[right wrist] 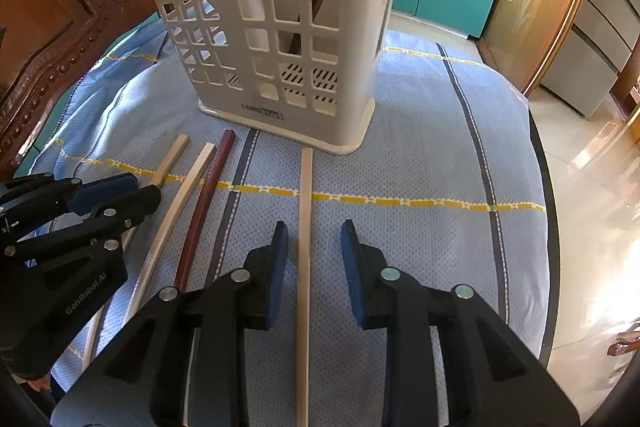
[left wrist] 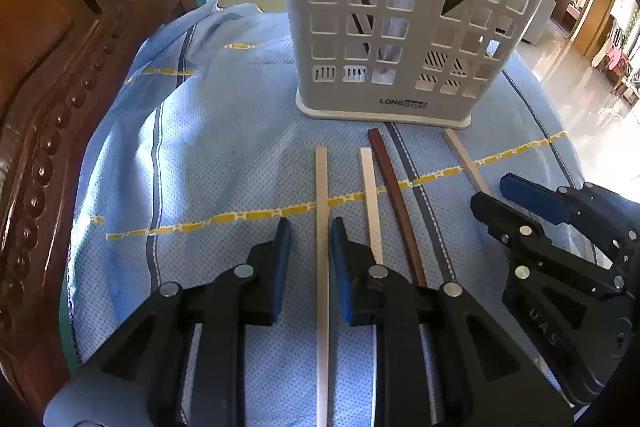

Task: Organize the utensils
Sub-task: 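Close the right tool on a light wooden chopstick while the left tool grasps a white chopstick, then lift both chopsticks over the white caddy and open both tools to drop them in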

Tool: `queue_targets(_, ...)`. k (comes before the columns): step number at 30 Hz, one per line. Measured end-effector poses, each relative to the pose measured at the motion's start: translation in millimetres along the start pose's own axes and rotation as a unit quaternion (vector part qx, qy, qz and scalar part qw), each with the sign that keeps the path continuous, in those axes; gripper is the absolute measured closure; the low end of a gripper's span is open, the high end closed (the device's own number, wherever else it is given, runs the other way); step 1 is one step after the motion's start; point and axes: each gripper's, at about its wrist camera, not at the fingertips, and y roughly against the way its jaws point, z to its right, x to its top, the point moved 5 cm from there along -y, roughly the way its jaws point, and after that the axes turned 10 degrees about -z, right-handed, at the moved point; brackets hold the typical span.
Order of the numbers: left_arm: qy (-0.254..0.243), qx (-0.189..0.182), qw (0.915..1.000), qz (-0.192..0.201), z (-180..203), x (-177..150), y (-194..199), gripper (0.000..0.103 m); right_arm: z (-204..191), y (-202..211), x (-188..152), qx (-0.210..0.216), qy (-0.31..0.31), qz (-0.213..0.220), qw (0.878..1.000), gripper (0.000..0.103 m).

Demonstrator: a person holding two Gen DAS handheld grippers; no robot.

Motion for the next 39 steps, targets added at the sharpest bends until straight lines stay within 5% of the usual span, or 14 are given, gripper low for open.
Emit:
queue_targets(4,-0.004,0.005,1.0000,0.001,6,-1,0,0.081,-2,-2,0,0.003,0.000,0.000,1.000,0.076)
queue_targets(8,-0.004,0.005,1.0000,0.002,10,-3,3,0.081,2,0,-1,0.013,-0.002,-0.001,1.000,0.094)
queue_targets(11,-0.007,0.008,0.9999,0.003,14,-4,3,0.081,1,0,-1,0.017,0.002,-0.001,1.000,0.096)
queue_targets(16,-0.007,0.004,0.9999,0.006,24,0,3,0.096,2,3,1,0.033,-0.009,0.005,0.999,0.097)
queue_targets(25,0.000,-0.025,0.9938,0.108,20,4,79,0.096,21,103,2,0.104,-0.017,0.131,0.986,0.097)
queue_targets(31,-0.012,-0.042,0.9732,0.226,18,5,183,0.096,36,183,4,0.138,-0.038,0.222,0.964,0.097)
queue_targets(39,0.019,-0.081,0.9339,0.348,10,52,293,0.096,56,271,68,0.171,-0.088,0.339,0.921,0.097)
